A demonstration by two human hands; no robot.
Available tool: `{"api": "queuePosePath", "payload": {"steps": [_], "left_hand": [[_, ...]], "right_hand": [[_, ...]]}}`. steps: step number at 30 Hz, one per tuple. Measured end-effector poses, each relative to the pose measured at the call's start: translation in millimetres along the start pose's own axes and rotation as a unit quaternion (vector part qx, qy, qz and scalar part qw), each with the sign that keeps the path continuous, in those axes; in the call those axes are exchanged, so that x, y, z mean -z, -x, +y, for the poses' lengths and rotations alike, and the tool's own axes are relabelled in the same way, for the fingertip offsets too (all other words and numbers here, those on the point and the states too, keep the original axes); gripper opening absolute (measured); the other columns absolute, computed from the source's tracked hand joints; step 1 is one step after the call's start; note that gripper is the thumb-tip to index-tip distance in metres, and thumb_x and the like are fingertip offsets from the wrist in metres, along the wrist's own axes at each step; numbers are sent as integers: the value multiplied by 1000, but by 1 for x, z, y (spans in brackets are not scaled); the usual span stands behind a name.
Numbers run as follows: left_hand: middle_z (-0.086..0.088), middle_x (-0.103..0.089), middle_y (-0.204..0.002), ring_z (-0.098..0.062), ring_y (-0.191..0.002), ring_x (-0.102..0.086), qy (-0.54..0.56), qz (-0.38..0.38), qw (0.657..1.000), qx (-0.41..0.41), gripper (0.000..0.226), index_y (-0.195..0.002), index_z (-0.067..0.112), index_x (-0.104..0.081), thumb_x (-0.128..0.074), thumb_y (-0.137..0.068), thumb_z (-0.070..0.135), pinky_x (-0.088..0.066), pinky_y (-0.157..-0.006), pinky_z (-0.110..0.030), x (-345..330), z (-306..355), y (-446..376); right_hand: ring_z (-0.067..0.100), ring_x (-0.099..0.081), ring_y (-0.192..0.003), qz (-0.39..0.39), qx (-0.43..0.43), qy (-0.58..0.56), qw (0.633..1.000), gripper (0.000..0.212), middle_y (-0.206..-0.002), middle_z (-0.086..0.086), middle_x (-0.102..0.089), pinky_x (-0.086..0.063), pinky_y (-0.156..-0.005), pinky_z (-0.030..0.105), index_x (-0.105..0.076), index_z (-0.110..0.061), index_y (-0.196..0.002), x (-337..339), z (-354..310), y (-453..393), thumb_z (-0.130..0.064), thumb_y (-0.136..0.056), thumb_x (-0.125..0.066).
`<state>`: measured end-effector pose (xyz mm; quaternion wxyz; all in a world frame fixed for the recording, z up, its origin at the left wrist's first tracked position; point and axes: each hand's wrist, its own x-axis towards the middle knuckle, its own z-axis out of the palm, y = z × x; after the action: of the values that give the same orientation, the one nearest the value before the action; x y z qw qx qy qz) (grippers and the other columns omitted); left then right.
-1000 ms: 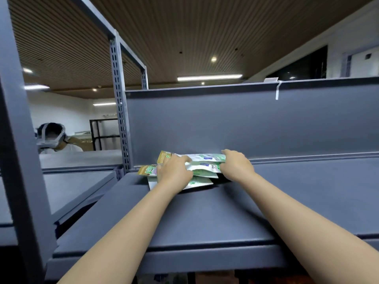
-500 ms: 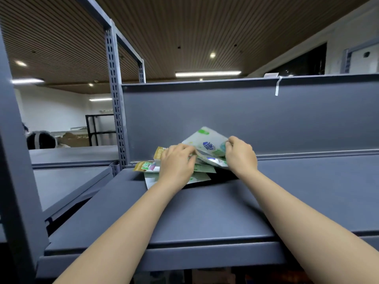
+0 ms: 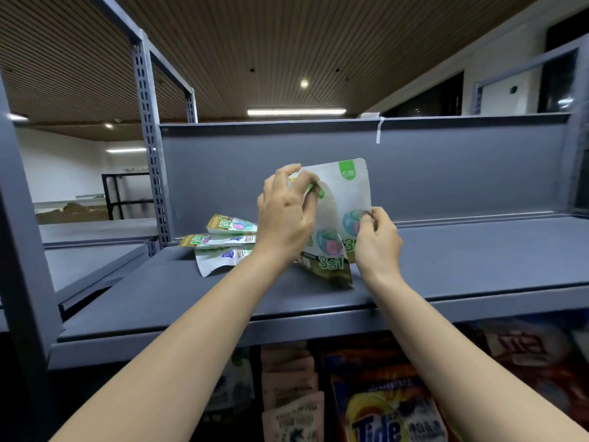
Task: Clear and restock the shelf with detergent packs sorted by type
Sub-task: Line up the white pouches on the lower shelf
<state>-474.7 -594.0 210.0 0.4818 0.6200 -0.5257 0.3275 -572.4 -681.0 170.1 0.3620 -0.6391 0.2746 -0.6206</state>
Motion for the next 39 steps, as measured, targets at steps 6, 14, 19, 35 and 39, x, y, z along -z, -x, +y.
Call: {"api": "queuePosePath", "payload": {"steps": [6,14,19,35,39], "left_hand": [[-2,-26,-151,-27,-139,-21,-8,-19,1000,21,44,-130,33,-49,-57,-88,44,-18,-109,-47,-10,29,7],[-6,-15,-157,-20,-144,-16,101,-79,955,268,112,-151,15,5,-70,-77,52,-19,-116,-41,-9,2,31],[-6,-58,-121,-25,-110,-55,157,-59,897,409,67,-133,12,-39,-60,-72,31,-47,-94,-41,5,-9,29],[2,-40,-52,-17,-53,-34,115,143,907,380,50,-52,16,-37,-45,-97,36,-25,-50,-28,55,6,63],[7,-26,-42,-22,-54,-18,56,205,900,380,52,-48,14,-25,-47,-95,19,-18,-50,-34,79,17,87]], "right_hand": [[13,-50,-71,-13,7,-26,1000,22,-72,-9,-58,-42,-64,22,-55,-17,-85,23,9,13,-19,-100,-39],[9,-51,-69,-81,-34,-60,994,12,-76,-4,-60,-39,-60,13,-57,-12,-88,36,13,12,-12,-93,-46],[16,-41,-64,-123,-101,-64,985,22,-62,-5,-50,-33,-60,28,-52,-17,-63,36,7,4,-7,-82,-48],[23,-31,-57,35,6,40,999,38,-48,2,-34,-19,-58,35,-36,-12,-52,58,-15,42,-10,-89,-47],[26,-43,-64,108,15,5,994,28,-54,2,-44,-30,-59,30,-53,-11,-62,67,-19,64,-16,-90,-49]]}}
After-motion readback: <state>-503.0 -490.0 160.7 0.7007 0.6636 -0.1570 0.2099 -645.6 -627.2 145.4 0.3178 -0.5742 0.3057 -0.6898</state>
